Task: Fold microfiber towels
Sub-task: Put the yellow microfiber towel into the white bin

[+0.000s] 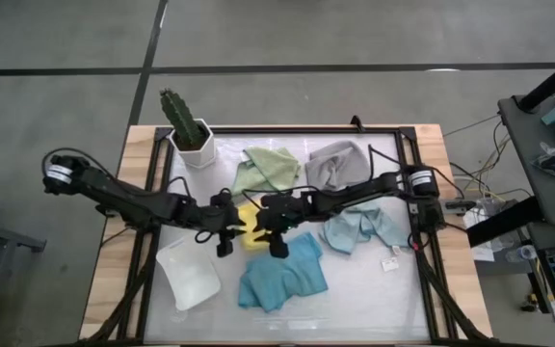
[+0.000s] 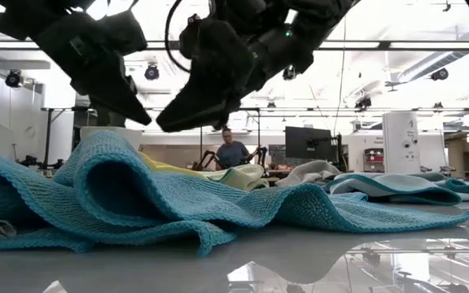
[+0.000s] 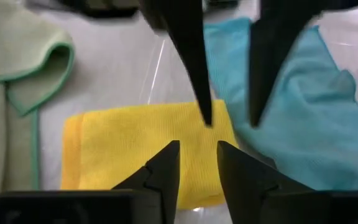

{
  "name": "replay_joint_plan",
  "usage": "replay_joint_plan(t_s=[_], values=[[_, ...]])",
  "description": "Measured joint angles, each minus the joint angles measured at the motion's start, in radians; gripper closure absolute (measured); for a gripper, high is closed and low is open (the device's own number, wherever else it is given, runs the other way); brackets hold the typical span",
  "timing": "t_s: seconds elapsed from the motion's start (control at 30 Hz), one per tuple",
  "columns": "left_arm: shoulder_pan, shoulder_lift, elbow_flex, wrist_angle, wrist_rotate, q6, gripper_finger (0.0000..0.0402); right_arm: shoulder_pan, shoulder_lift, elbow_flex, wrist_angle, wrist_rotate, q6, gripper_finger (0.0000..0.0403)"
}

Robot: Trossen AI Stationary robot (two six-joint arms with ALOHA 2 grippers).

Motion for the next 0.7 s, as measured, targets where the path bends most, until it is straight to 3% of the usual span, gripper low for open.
replay_joint_plan(t_s=[0.27, 0.5, 0.7], values=[[-0.022, 0.134, -0.002, 0.103, 0.017, -0.001, 0.0378, -0.008, 0.006, -0.048, 0.061, 0.074, -0.026, 0.0386], [-0.035, 0.223, -0.002, 0.173, 0.067, -0.003, 0.0398, -0.011, 0.109, -0.059, 0.227, 0.074, 0.015, 0.0393], [-0.04, 0.302, -0.004, 0.177, 0.113, -0.052, 0.0401, -0.03, 0.158, -0.06, 0.246, 0.131, 0.021, 0.0394]])
